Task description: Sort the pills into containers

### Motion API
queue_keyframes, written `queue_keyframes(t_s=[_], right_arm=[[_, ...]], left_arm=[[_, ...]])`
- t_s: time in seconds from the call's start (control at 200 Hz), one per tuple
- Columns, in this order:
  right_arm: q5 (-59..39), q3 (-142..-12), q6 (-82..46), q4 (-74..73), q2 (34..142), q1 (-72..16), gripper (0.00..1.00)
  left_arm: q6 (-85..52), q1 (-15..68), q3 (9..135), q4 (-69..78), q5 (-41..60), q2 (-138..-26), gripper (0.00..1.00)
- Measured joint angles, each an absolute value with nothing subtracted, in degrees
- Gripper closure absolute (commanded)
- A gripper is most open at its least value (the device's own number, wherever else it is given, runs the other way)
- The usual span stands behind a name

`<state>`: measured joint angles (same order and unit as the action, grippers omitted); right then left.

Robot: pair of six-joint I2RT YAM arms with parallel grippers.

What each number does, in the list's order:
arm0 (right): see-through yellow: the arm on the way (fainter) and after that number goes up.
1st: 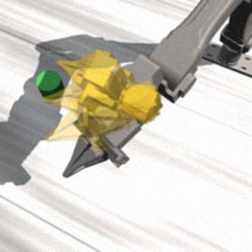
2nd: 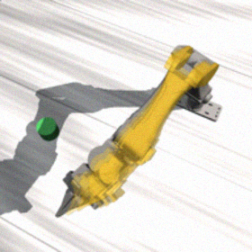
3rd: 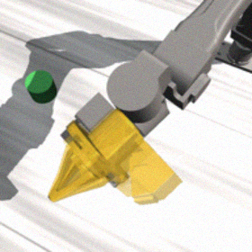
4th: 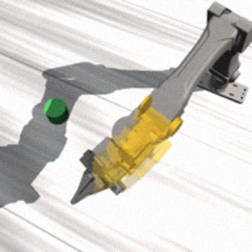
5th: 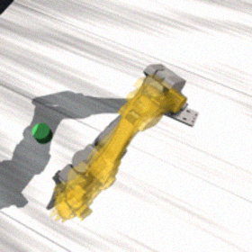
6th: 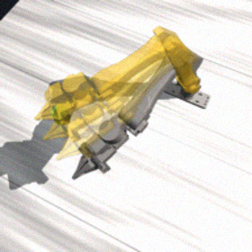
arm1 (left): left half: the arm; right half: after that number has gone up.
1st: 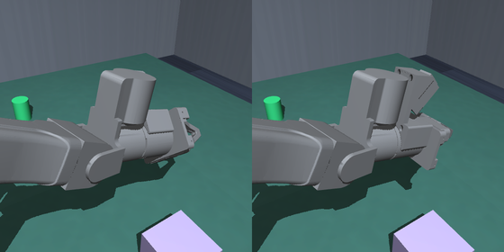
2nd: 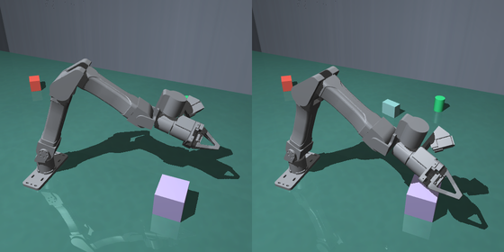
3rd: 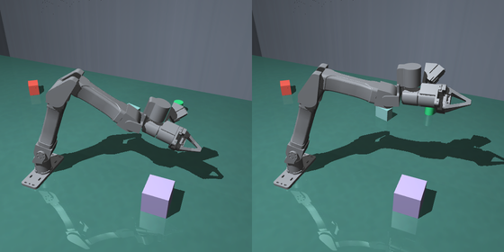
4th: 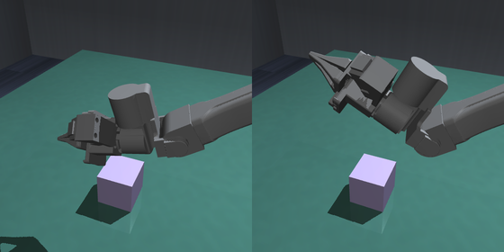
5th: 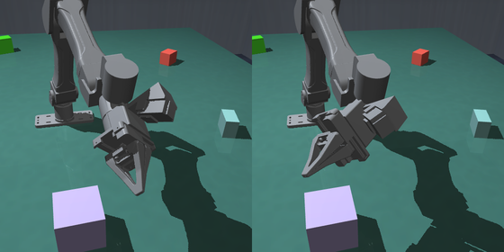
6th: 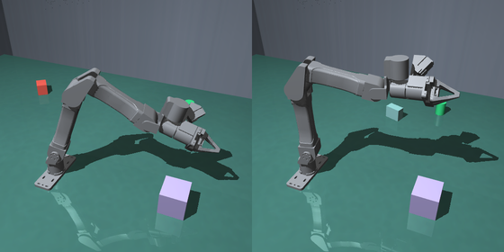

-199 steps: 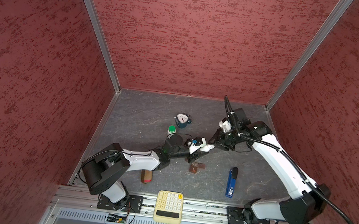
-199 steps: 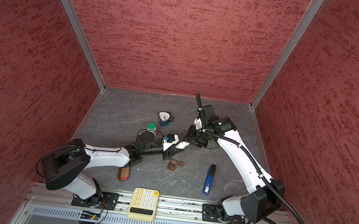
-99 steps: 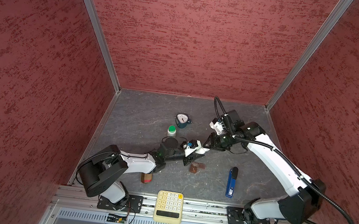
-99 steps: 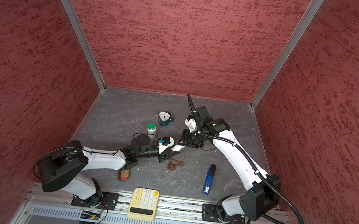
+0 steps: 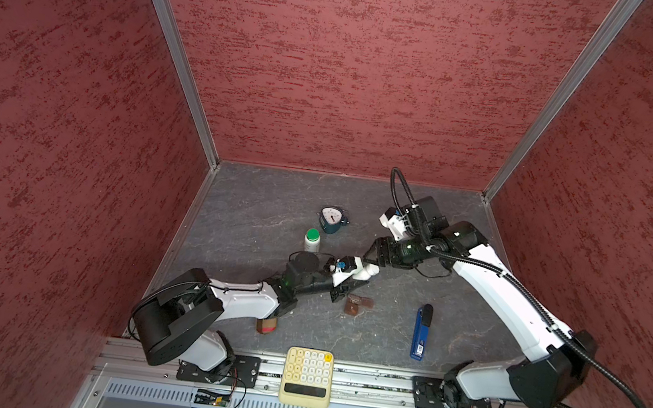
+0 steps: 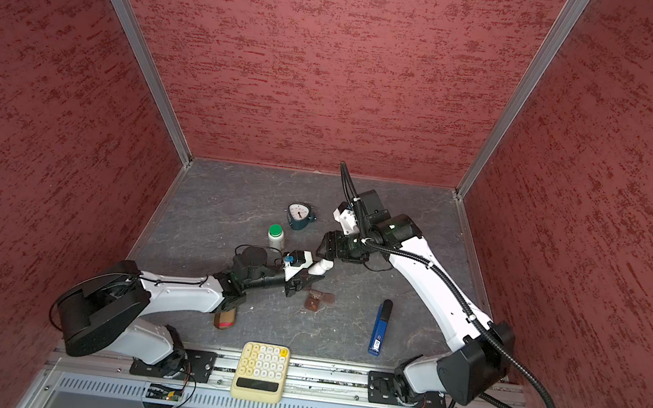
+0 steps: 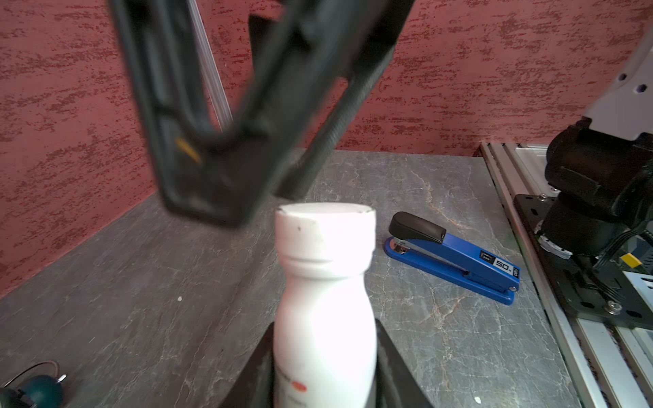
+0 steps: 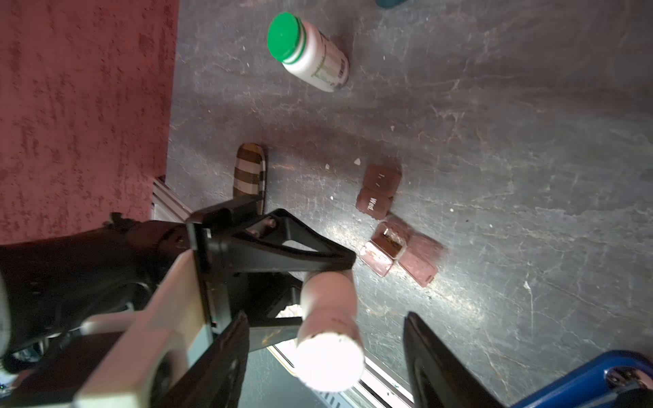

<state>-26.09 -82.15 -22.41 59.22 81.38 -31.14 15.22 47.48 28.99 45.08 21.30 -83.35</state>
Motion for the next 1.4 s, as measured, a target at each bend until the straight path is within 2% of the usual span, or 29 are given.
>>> queue_keyframes(t_s=[0.311, 0.561, 1.012, 1.403], right_arm=[[-18.48, -91.48, -38.92, 62.37, 79.33, -29.78, 0.43], [-14.9, -91.37, -49.15, 64.82, 80.03, -30.39, 0.42], [-15.94, -89.56, -51.68, 62.83, 86.67, -33.17, 0.4], [-17.93, -89.14, -51.48, 61.95, 88.49, -33.67, 0.51]], left_arm=[[20.05, 47.48, 28.01, 50.96, 9.28, -84.42, 1.0], [25.34, 47.94, 27.97, 58.15, 0.23, -88.84, 1.0], [27.81, 50.17, 27.97, 61.76, -2.83, -91.53, 1.0], [27.88, 50.22, 27.97, 62.0, -2.87, -91.57, 1.0]])
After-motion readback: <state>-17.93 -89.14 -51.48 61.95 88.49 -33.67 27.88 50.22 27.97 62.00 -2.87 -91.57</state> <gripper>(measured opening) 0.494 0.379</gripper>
